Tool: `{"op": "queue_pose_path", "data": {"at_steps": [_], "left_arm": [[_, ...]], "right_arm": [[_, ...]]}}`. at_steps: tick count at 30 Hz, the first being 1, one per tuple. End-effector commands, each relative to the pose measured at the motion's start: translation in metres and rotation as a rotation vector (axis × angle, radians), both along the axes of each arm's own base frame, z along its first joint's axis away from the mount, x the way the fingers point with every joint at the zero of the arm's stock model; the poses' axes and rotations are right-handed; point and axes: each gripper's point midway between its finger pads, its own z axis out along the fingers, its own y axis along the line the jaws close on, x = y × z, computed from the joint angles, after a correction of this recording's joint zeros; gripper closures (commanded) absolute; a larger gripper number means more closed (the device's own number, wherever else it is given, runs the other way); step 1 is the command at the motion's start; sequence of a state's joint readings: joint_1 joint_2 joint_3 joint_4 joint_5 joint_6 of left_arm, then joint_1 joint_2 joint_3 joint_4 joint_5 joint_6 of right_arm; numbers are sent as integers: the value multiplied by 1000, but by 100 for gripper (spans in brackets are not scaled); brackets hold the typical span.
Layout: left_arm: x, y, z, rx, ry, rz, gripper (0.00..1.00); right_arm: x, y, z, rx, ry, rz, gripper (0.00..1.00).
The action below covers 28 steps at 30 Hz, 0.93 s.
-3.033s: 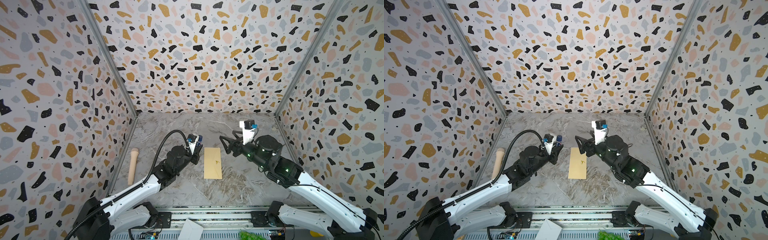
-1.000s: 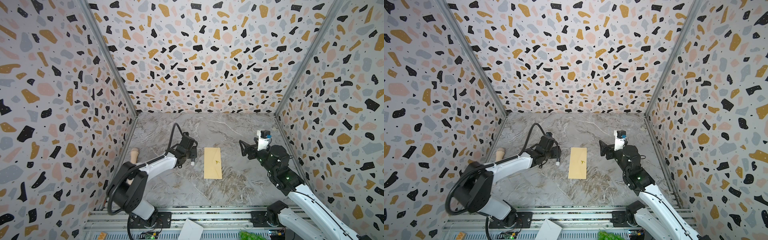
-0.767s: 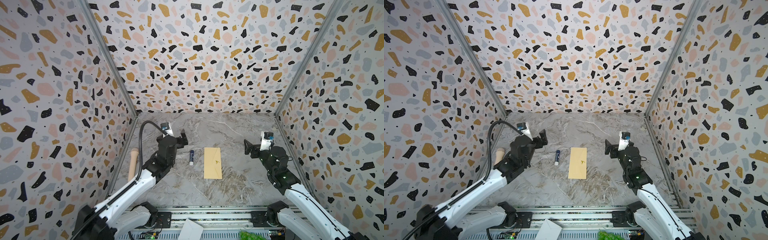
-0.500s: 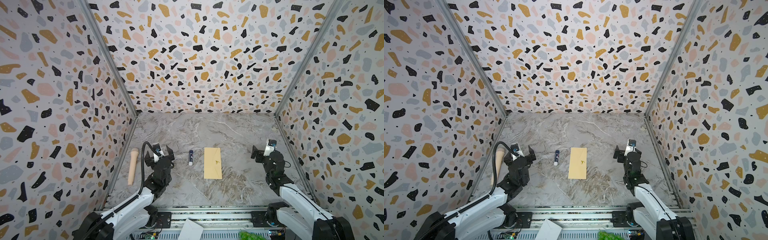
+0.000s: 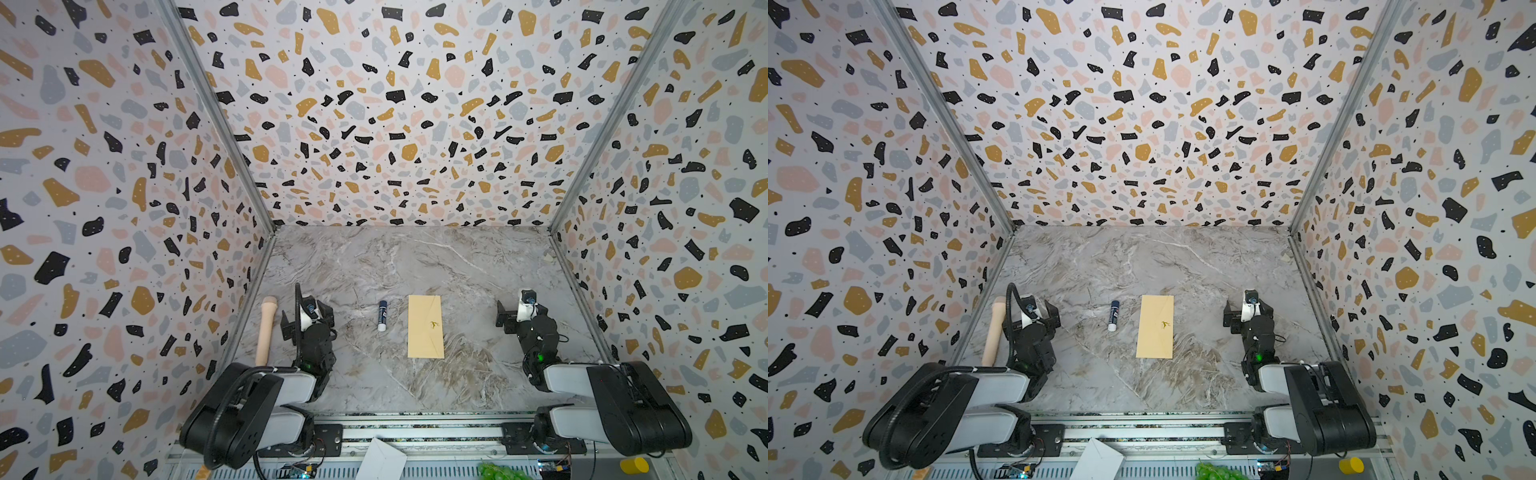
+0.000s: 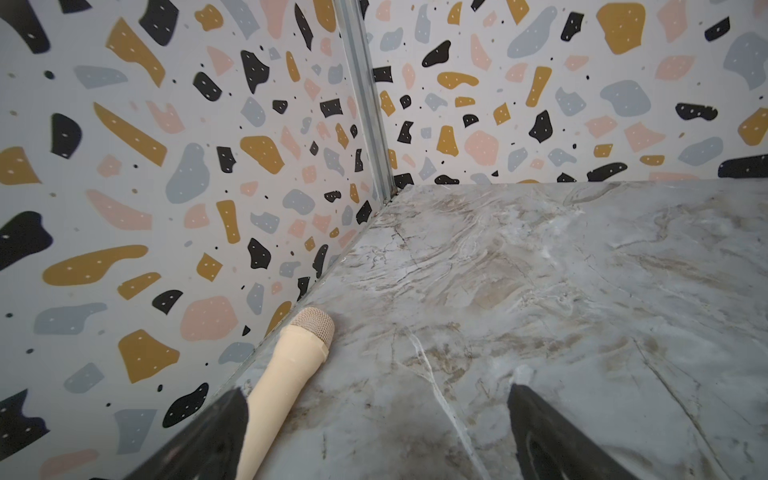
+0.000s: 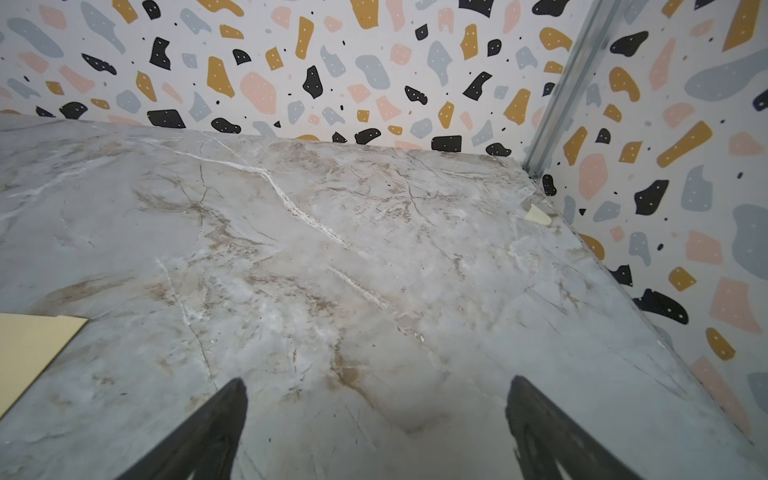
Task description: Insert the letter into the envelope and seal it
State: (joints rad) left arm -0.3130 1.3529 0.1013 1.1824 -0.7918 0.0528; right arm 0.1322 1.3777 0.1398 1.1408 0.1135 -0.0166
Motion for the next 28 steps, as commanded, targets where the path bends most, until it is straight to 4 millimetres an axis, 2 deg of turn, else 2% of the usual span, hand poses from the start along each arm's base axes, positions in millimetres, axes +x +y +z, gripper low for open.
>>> {"op": "queue_pose_path", "data": {"at_steps": [1, 4, 8, 9, 10, 13, 28], "left_arm": [[15, -6, 23, -44, -91, -59, 3], [21, -7, 20, -53, -80, -85, 4], [21, -8, 12, -85, -72, -145, 3], [21, -2, 12, -106, -107, -141, 3], [21, -4, 17, -90, -135, -163, 3], [30, -7, 7, -105, -46, -171, 0], [28, -2, 10, -110, -71, -150, 1]], "right_arm": [[12, 4, 26, -17, -159, 29, 2], [26, 0, 10, 22, -37, 50, 1], [26, -1, 11, 22, -45, 50, 1], [25, -1, 12, 24, -48, 51, 1], [25, -1, 11, 23, -48, 50, 1], [25, -1, 12, 22, -48, 50, 1], [26, 0, 11, 21, -43, 54, 1]]}}
